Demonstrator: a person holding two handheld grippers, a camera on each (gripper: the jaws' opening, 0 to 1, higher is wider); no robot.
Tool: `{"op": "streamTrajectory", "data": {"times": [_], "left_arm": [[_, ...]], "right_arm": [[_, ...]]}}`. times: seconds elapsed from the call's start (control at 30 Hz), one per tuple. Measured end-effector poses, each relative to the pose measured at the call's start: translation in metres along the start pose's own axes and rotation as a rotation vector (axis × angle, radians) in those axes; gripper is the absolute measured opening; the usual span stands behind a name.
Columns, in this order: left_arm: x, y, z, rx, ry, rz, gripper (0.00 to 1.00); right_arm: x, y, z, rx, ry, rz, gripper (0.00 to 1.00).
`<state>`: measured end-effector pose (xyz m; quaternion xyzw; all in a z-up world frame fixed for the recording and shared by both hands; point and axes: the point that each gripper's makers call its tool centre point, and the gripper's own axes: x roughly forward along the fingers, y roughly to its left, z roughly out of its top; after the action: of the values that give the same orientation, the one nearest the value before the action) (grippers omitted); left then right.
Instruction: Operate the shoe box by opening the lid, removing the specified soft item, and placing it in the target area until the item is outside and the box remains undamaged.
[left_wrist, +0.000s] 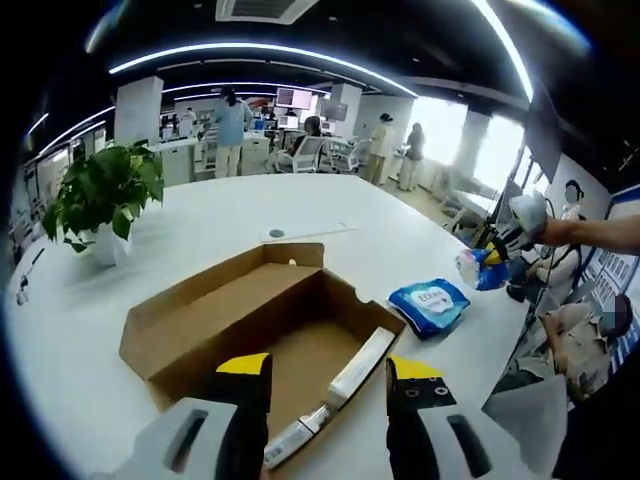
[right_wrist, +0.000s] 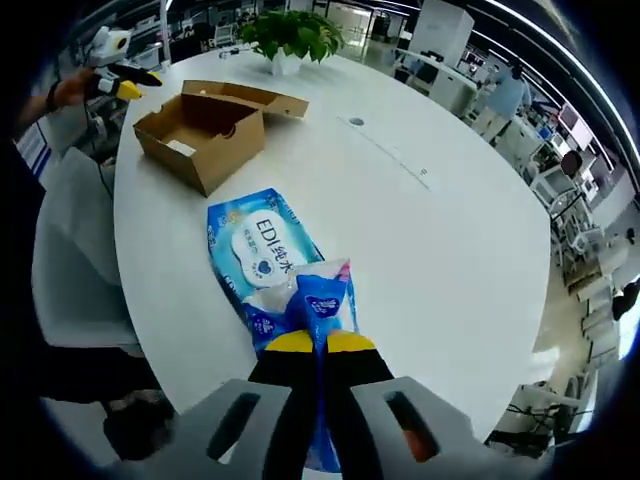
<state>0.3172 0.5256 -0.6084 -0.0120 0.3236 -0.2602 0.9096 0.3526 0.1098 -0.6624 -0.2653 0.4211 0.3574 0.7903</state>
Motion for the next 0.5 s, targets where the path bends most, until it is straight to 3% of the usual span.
{"op": "streamTrajectory", "data": {"times": [0.27, 0.5], "left_arm": [[0.003, -0.008, 0.001, -0.001, 0.006, 0.008, 0.46], [0.0, -0.008, -0.001, 0.009, 0.017, 0.035, 0.46]], "right_arm": [[-0.004, -0.013, -0.021, 0.001, 0.019, -0.005, 0.0], [0.004, -0.015, -0.028, -0.02, 0.028, 0.013, 0.0]]}}
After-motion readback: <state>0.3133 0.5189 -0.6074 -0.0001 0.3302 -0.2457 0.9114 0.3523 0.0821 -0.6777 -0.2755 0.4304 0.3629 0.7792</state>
